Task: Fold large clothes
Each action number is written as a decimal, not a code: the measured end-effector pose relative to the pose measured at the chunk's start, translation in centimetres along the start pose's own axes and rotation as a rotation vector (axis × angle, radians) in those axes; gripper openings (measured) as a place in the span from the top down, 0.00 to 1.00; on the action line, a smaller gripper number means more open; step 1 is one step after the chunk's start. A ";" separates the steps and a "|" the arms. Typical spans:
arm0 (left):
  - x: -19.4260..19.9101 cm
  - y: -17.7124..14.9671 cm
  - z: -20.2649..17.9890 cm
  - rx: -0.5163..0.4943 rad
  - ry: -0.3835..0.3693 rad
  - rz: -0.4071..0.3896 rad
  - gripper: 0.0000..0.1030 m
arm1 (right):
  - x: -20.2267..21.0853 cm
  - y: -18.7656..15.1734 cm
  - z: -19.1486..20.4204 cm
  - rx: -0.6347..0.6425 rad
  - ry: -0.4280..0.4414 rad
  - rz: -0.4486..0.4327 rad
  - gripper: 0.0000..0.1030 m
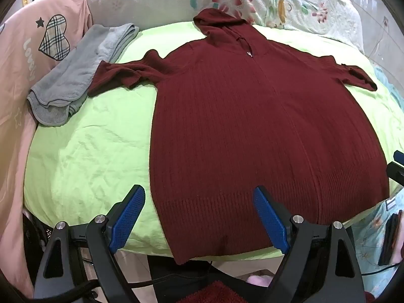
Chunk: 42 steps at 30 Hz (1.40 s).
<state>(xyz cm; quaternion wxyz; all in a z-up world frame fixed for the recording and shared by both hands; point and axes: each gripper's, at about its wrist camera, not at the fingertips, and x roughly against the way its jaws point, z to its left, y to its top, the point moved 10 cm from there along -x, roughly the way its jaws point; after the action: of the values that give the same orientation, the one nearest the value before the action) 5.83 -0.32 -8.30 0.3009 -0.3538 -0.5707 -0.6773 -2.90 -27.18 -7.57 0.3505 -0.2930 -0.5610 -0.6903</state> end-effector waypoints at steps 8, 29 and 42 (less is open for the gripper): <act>0.1 0.3 -0.5 0.000 0.001 0.001 0.14 | 0.0 0.0 -0.1 -0.001 0.001 -0.002 0.01; -1.3 0.1 0.0 -0.014 -0.006 -0.006 0.14 | -0.4 0.2 -0.3 -0.022 -0.007 -0.011 0.01; -3.6 1.4 -0.1 -0.064 0.025 -0.005 0.14 | -1.3 2.9 -2.2 -0.077 0.018 -0.131 0.01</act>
<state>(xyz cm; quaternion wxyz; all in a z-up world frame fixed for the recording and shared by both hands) 9.02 -0.68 -10.49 0.2949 -0.3530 -0.5459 -0.7003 0.16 -29.46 -7.39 0.2981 -0.2627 -0.5490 -0.7354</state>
